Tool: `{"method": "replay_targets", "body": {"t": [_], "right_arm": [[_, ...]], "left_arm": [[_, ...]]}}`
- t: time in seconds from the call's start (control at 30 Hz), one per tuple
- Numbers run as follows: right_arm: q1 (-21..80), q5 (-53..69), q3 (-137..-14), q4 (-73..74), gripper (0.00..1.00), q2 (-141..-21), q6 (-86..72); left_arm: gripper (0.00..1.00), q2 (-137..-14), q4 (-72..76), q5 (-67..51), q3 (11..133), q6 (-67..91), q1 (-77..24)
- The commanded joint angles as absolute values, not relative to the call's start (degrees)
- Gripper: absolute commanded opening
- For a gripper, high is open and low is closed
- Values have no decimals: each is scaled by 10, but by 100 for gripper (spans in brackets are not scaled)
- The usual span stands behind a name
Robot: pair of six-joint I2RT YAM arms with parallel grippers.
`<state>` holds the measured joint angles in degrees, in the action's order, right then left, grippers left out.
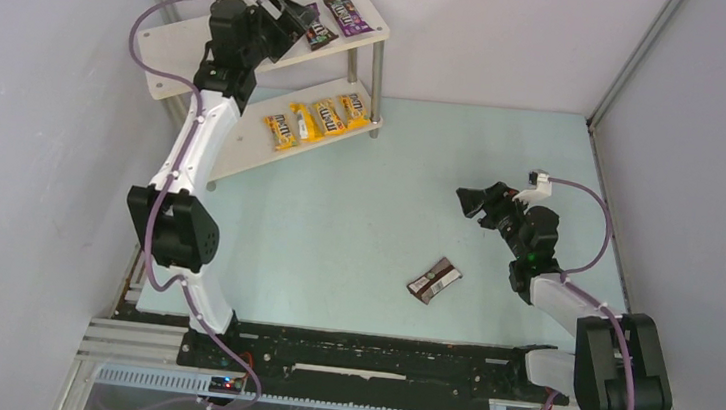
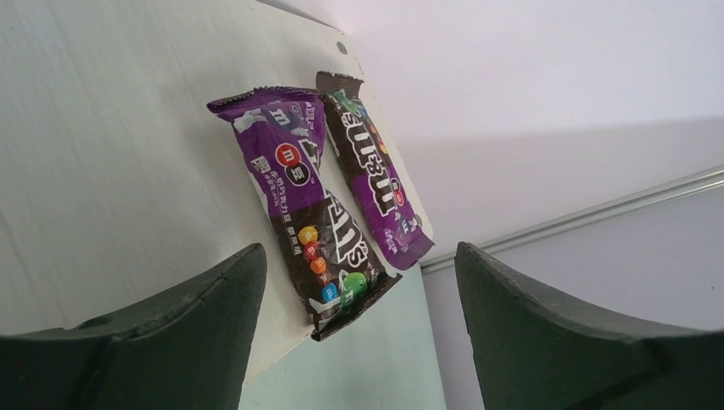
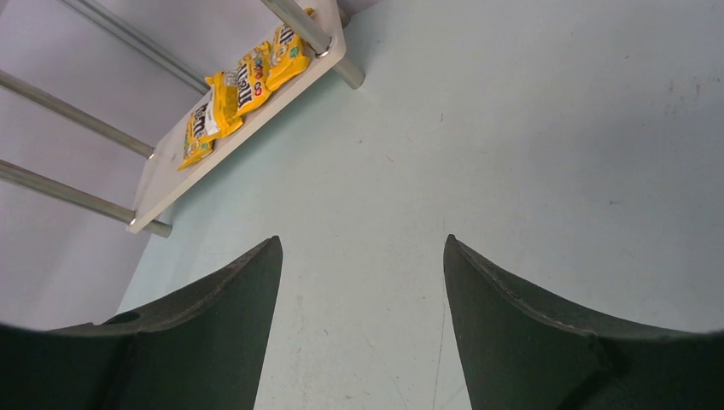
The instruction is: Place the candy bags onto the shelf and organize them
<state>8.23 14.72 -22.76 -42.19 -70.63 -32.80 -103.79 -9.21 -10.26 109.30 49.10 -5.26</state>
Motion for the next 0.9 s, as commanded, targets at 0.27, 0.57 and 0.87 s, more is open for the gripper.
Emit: {"method": "replay_targets", "body": {"t": [0.27, 0.57, 0.87], "right_arm": [[70, 160, -232, -446, 78, -718, -339], [67, 164, -231, -450, 78, -722, -344], [63, 169, -232, -453, 78, -727, -347]], "left_arm": [[84, -1081, -50, -115, 1109, 525, -60], [84, -1107, -42, -126, 1144, 531, -63], [87, -1128, -55, -144, 1176, 532, -68]]}}
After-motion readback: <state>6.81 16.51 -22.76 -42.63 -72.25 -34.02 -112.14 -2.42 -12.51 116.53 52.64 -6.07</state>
